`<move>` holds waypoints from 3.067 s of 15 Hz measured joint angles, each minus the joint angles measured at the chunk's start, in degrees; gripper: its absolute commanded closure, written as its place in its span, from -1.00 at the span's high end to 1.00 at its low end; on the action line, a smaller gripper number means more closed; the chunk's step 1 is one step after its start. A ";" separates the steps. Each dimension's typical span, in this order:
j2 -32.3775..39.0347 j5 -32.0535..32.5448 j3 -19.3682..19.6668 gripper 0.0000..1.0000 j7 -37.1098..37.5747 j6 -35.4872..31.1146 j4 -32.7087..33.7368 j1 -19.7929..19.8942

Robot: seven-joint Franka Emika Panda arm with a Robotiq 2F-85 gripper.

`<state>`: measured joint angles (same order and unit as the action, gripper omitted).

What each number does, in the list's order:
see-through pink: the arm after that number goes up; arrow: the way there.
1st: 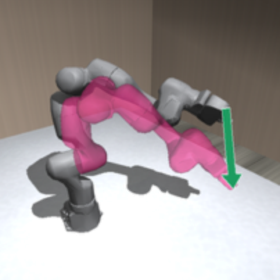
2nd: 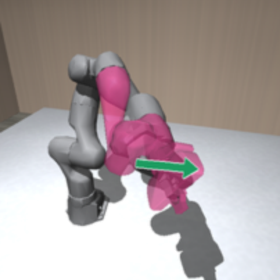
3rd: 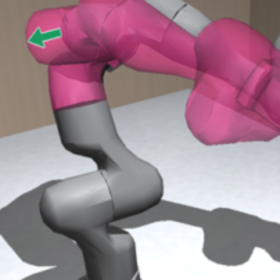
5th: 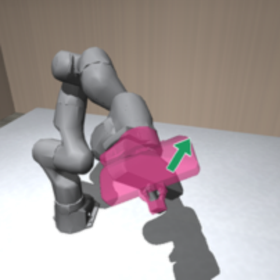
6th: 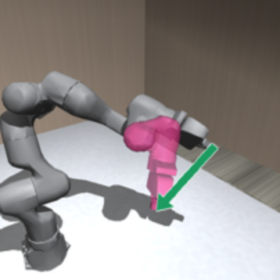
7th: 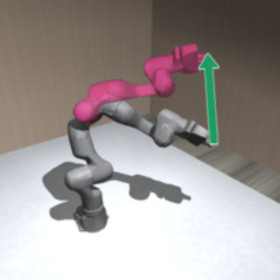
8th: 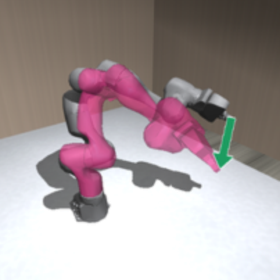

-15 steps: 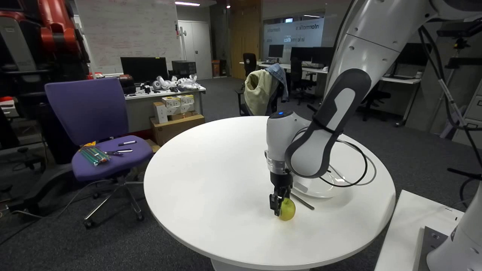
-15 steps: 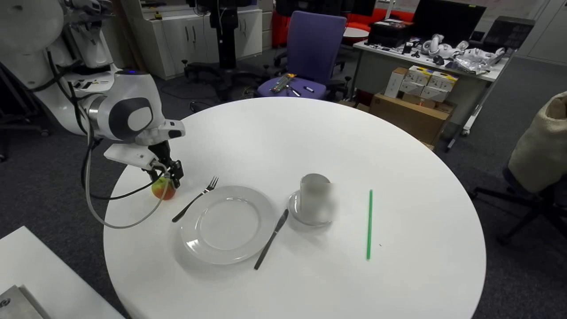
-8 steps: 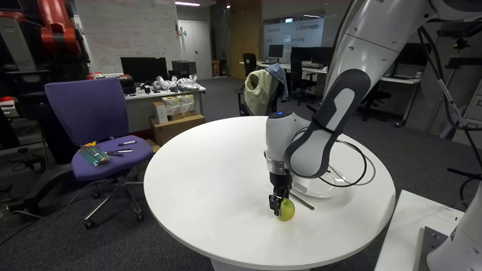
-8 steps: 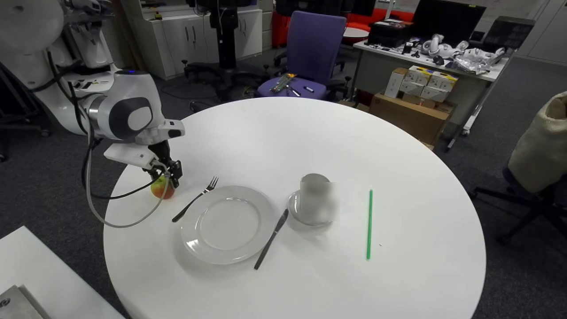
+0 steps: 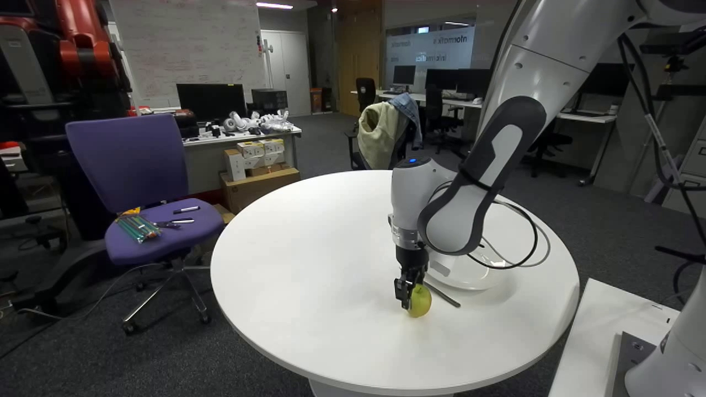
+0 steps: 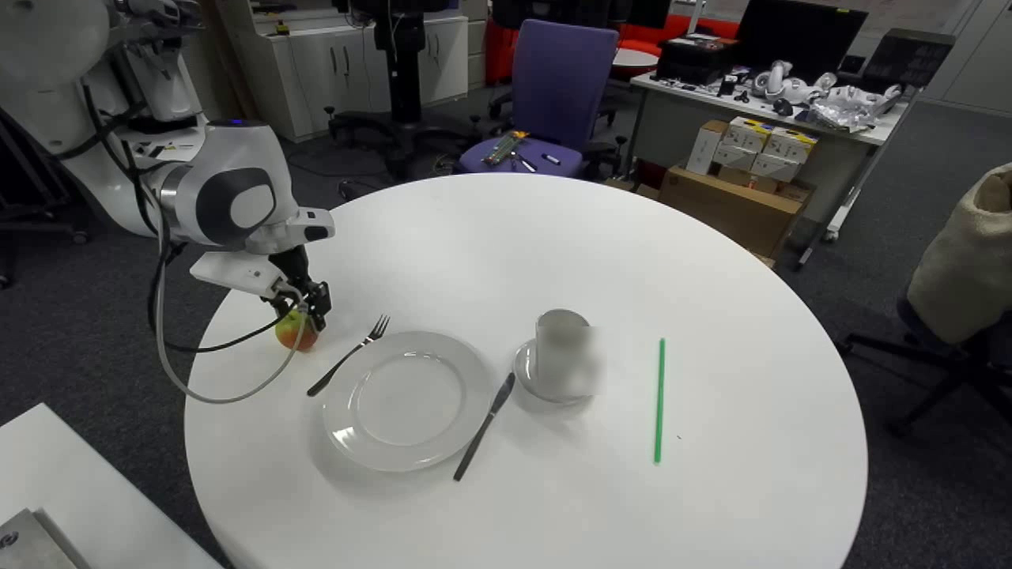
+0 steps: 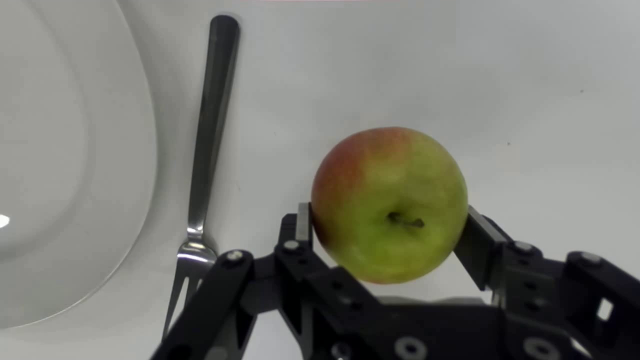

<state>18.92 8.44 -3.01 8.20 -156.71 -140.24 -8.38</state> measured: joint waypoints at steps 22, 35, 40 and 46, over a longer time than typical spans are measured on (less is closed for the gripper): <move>-12.83 -0.03 8.13 -0.06 -3.86 6.66 -6.54 9.38; -8.41 0.58 11.97 -0.06 -5.69 6.85 -0.86 13.08; -3.01 0.44 11.97 -0.06 -5.69 6.85 2.87 13.08; 1.88 0.37 11.97 -0.06 -5.69 6.85 6.00 13.09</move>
<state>20.80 8.81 8.96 2.51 -149.86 -134.24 4.71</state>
